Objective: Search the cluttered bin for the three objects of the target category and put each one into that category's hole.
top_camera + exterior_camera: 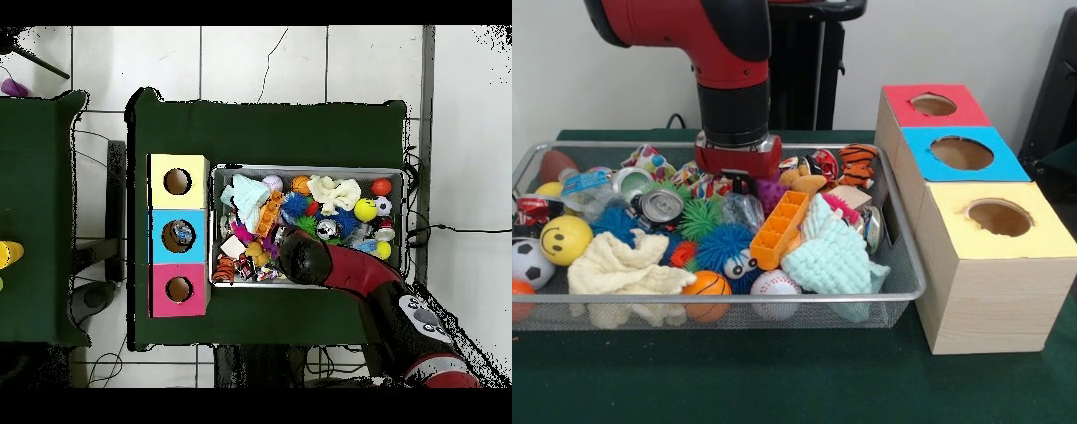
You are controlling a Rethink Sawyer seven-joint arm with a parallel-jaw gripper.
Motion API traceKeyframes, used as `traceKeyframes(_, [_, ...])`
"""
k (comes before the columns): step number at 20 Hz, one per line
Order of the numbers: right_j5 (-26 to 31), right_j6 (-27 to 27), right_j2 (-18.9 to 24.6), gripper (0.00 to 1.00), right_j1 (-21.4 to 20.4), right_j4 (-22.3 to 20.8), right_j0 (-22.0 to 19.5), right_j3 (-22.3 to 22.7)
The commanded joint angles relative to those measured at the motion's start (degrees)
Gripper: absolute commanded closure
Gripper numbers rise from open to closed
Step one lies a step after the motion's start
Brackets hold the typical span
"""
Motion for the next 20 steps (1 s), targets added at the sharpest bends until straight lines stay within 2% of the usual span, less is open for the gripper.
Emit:
traceKeyframes(1, [-1.42, 3.99, 3.57, 1.00, -1.11, -1.85, 0.02, -1.07])
traceKeyframes(7, [10.36, 3.88, 1.78, 1.00, -13.07, 1.41, 3.49, 2.83])
traceKeyframes(11, [17.04, 4.32, -0.11, 1.00, -17.87, 2.59, 6.06, 2.95])
traceKeyframes(15, [20.63, 5.14, -1.00, 1.00, -20.25, 2.87, 7.38, 2.56])
traceKeyframes(20, [18.57, 5.78, -0.31, 1.00, -18.89, 2.53, 6.84, 2.63])
